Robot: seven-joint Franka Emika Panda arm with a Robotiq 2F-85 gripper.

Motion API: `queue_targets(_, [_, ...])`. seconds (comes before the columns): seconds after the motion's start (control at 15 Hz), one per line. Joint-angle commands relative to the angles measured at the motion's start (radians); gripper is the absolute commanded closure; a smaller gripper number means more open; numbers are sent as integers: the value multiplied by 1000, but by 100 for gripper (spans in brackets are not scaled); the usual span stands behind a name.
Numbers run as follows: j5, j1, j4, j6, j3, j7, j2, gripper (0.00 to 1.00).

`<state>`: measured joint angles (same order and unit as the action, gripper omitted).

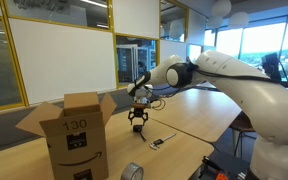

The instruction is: Put the objects to the right of the box in the box

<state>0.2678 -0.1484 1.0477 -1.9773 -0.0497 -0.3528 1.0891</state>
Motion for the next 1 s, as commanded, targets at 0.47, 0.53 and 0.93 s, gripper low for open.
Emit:
queue_targets(0.47, [-3, -31, -293, 126, 6, -82, 187, 0])
queue_targets(0.53, [-4, -34, -308, 131, 6, -84, 197, 0])
queue_targets(0.93, [-8, -52, -391, 161, 13, -86, 244, 34])
